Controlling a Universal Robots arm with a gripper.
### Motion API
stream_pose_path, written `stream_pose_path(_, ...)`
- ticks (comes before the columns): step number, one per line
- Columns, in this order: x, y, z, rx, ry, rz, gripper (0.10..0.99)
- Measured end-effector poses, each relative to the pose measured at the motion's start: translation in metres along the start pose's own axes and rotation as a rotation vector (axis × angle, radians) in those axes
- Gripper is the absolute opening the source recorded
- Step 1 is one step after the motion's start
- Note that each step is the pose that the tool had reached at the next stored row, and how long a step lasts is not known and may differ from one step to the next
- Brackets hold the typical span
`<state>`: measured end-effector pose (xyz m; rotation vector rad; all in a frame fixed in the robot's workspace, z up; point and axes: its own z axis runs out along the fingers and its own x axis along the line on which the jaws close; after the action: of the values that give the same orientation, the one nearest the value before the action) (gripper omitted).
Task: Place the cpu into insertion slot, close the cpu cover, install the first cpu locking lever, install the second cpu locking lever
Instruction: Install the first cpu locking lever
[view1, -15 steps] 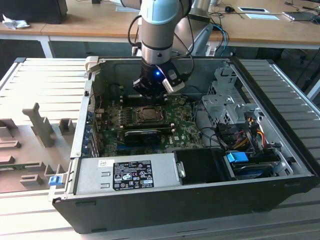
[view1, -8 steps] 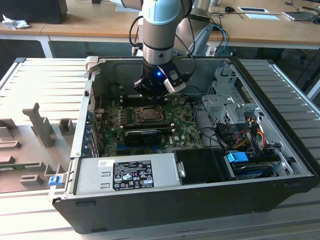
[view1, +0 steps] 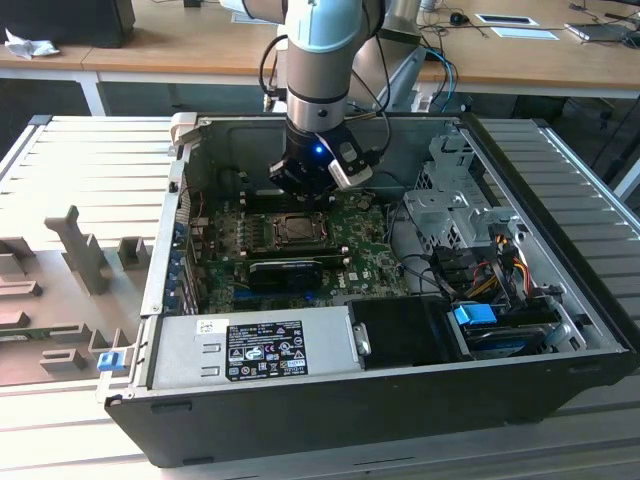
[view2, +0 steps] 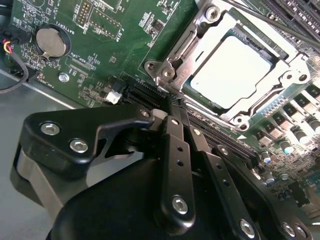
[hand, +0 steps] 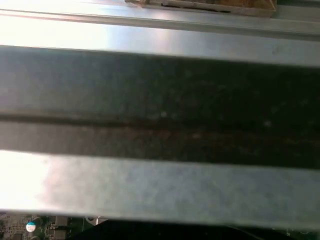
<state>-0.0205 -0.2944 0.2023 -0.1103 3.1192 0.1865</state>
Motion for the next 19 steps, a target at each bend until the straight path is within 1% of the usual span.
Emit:
stream_pose_path(5, 0.0001, -0.0003, 0.0009, 0.002, 0.0004, 0.000, 0.106)
stream_pose_path(6, 0.0001, -0.0002, 0.0010, 0.000, 0.0002, 0.000, 0.106)
stream_pose_path(8, 0.0001, -0.0002, 0.0010, -0.007, -0.0003, 0.000, 0.106)
stream_pose_path(10, 0.0001, -0.0002, 0.0006, -0.007, -0.0004, 0.000, 0.106)
stream_pose_path(12, 0.0000, 0.0001, -0.0024, -0.007, -0.0004, 0.000, 0.106)
stream_pose_path(15, -0.0001, 0.0012, -0.0106, -0.007, -0.0003, 0.000, 0.106)
stream_pose_path(19, -0.0001, -0.0003, -0.0112, -0.007, -0.0003, 0.000, 0.106)
